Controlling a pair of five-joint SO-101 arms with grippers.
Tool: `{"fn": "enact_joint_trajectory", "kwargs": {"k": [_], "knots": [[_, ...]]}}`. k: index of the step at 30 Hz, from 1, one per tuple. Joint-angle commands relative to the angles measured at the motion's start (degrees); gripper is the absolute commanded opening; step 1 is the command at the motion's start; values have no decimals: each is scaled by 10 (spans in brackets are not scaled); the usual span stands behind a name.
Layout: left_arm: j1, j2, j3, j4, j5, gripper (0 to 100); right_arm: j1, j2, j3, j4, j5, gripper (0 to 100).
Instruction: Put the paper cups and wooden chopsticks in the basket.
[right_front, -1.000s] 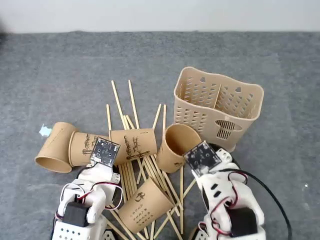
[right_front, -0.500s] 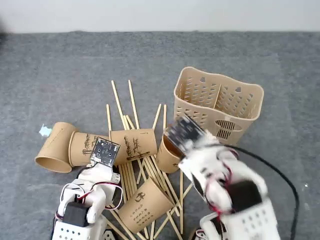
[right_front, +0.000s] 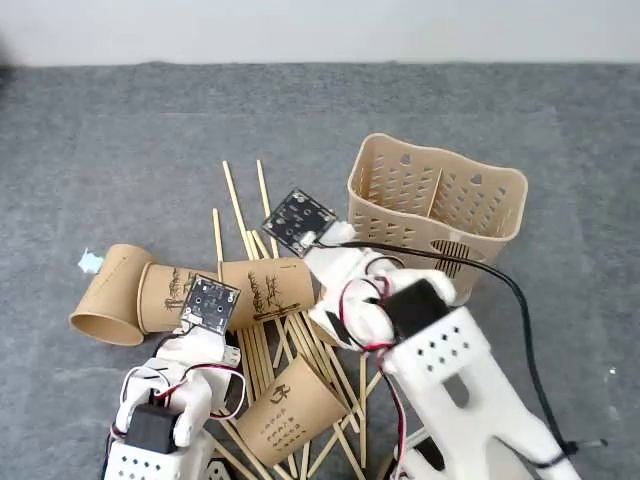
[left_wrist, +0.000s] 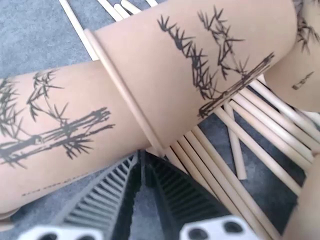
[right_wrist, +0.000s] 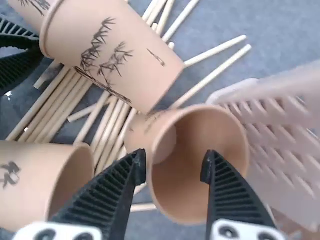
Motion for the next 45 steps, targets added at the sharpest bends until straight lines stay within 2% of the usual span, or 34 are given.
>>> {"fn": "enact_joint_trajectory", "kwargs": {"k": [1, 6, 11, 12, 17, 26, 30, 34, 37, 45], "knots": [[2, -10, -8, 2, 0, 13, -4, 30, -33, -28, -21, 198], [2, -10, -8, 2, 0, 13, -3, 90, -32, -29, -20, 192], [2, -10, -8, 2, 0, 13, -4, 101, -36, -29, -17, 13], [2, -10, -8, 2, 0, 13, -4, 95, -39, -25, -17, 5], [2, -10, -8, 2, 0, 13, -3, 43, -106, 69, 8, 9], [2, -10, -8, 2, 0, 13, -3, 1, -331, 277, 25, 9], [2, -10, -8, 2, 0, 13, 0, -3, -404, 285, 33, 9], [2, -10, -8, 2, 0, 13, 3, -1, -462, 285, 96, 9], [2, -10, -8, 2, 0, 13, 53, 3, -509, 284, 138, 9], [2, -10, -8, 2, 0, 13, 250, 38, -536, 280, 244, 9]]}}
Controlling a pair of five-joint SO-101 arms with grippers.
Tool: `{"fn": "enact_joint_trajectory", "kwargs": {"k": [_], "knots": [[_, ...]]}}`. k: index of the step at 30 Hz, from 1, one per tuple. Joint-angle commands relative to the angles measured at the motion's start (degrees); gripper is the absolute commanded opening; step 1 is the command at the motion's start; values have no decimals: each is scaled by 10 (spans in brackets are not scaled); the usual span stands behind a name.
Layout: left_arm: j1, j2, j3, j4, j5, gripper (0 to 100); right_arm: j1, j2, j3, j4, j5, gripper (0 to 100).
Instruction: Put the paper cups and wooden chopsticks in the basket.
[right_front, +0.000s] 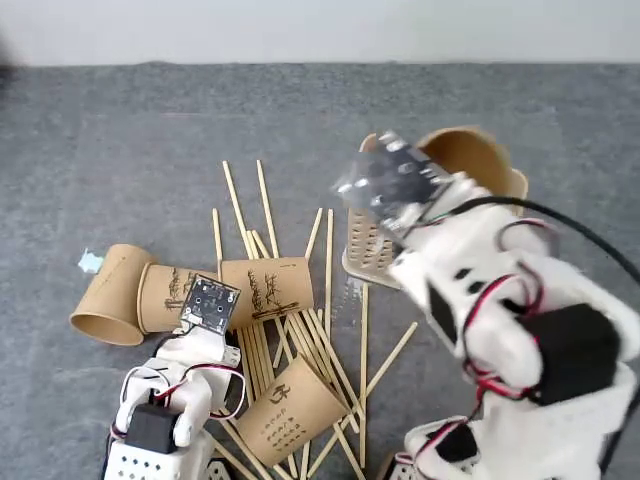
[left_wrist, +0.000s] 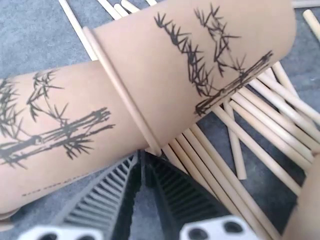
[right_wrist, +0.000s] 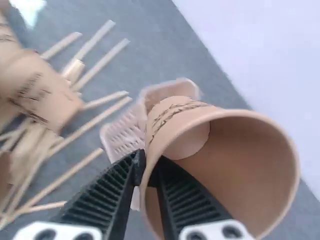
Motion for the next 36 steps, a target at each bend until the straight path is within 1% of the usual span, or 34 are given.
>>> {"fn": "enact_joint_trajectory", "kwargs": {"k": [1, 4, 7, 10, 17, 19, 22, 25, 29, 32, 36], "knots": [[2, -10, -8, 2, 0, 13, 76, 32, -25, 19, 37, 9], [2, -10, -8, 2, 0, 13, 116, 51, -25, 19, 64, 9], [2, -10, -8, 2, 0, 13, 141, 75, -25, 22, 81, 9], [2, -10, -8, 2, 0, 13, 153, 102, -25, 22, 82, 9], [2, -10, -8, 2, 0, 13, 151, 167, -25, 22, 81, 22], [2, -10, -8, 2, 0, 13, 150, 175, -25, 22, 80, 65], [2, -10, -8, 2, 0, 13, 150, 178, -25, 22, 75, 179], [2, -10, -8, 2, 0, 13, 147, 175, -30, 22, 31, 264], [2, -10, -8, 2, 0, 13, 107, 137, -35, 22, 13, 274], [2, -10, -8, 2, 0, 13, 56, 87, -29, 23, 11, 274], [2, -10, -8, 2, 0, 13, -13, 25, 23, 25, -50, 273]]}}
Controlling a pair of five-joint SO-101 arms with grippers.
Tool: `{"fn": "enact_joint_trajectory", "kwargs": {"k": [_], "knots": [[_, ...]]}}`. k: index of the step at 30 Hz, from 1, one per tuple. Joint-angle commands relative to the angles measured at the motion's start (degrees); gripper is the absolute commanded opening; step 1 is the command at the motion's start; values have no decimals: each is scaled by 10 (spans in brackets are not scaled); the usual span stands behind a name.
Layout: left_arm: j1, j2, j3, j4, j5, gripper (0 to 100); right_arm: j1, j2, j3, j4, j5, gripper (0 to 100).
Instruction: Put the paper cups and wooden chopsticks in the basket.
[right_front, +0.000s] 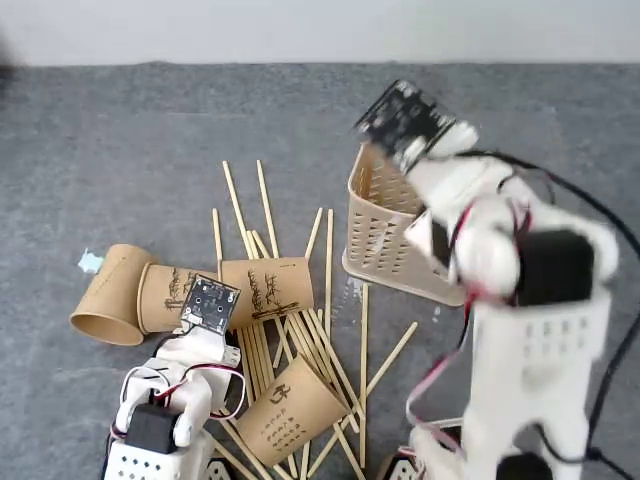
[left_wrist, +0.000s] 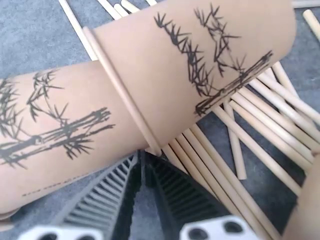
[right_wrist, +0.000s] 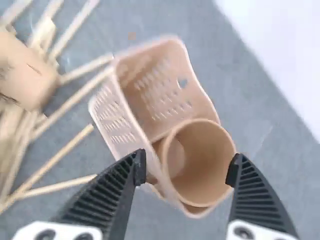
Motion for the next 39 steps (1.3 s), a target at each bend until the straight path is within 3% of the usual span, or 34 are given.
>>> {"fn": "enact_joint_trajectory", "kwargs": {"k": [1, 6, 13, 16, 24, 39], "knots": [[2, -10, -8, 2, 0, 13, -58, -65, 44, 25, -46, 273], [2, -10, -8, 2, 0, 13, -128, -129, 170, 25, -118, 273], [2, -10, -8, 2, 0, 13, -236, -183, 311, 22, -324, 273], [2, -10, -8, 2, 0, 13, -297, -185, 377, 20, -378, 273], [2, -10, -8, 2, 0, 13, -398, -184, 426, -11, -387, 273], [2, -10, -8, 2, 0, 13, -405, -131, 564, -152, -389, 273]]}}
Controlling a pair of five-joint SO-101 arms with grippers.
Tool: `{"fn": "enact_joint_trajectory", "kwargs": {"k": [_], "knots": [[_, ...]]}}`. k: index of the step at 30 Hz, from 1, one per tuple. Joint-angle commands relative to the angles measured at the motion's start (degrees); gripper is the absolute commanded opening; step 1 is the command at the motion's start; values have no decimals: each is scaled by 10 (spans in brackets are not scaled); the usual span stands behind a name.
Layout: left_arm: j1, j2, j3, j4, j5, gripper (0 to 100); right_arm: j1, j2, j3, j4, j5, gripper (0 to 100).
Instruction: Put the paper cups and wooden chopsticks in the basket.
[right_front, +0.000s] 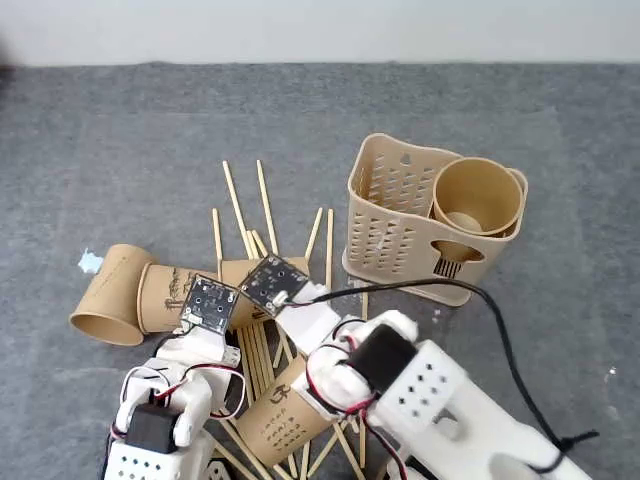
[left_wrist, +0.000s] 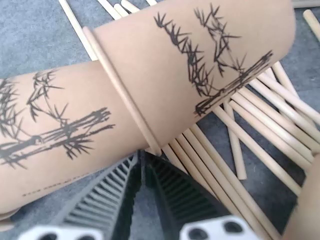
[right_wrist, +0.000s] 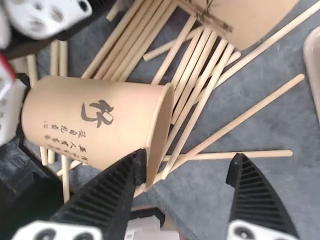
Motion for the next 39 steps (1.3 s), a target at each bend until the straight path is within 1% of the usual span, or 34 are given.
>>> {"fn": "enact_joint_trajectory", "kwargs": {"k": [1, 8, 12, 14, 18, 22, 30, 34, 36, 39], "knots": [[2, -10, -8, 2, 0, 13, -6, 7, 2, -25, -5, 273], [2, -10, -8, 2, 0, 13, -7, 7, 3, -22, -5, 270], [2, -10, -8, 2, 0, 13, -8, 5, 0, -27, -3, 173], [2, -10, -8, 2, 0, 13, -22, 5, 0, -28, 0, 134], [2, -10, -8, 2, 0, 13, -52, 5, -21, -14, -4, 144], [2, -10, -8, 2, 0, 13, -54, 5, -57, 8, -4, 151], [2, -10, -8, 2, 0, 13, -58, 6, -62, 15, -4, 151], [2, -10, -8, 2, 0, 13, -99, 11, -62, 15, -8, 151], [2, -10, -8, 2, 0, 13, -118, 13, -59, 9, -25, 151], [2, -10, -8, 2, 0, 13, -123, 13, -58, 8, -28, 151]]}}
